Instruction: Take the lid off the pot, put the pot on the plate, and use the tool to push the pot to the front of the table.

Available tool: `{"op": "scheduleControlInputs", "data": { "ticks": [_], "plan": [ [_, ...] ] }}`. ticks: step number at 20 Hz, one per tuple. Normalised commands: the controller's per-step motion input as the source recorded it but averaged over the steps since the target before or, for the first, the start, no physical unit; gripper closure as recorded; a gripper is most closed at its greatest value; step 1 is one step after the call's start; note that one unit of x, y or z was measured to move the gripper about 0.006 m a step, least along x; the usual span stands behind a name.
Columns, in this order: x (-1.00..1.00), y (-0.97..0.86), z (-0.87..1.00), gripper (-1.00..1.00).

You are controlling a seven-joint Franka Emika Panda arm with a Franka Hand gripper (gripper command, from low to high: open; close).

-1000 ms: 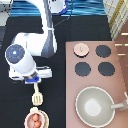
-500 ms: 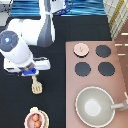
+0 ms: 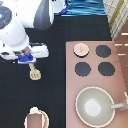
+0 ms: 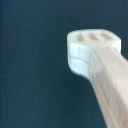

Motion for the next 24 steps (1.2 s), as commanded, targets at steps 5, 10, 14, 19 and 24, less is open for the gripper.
{"op": "scheduleControlInputs", "data": {
  "ticks": [5,10,14,19,24],
  "plan": [
    [-0.98,-0.01,-0.67,1.00],
    [-0.69,0.19,-0.04,1.00],
    [-0.49,0.32,0.33,-1.00],
    [-0.34,0.38,0.59,-1.00],
    [-0.05,0.33,0.78,-1.00]
  ]
}}
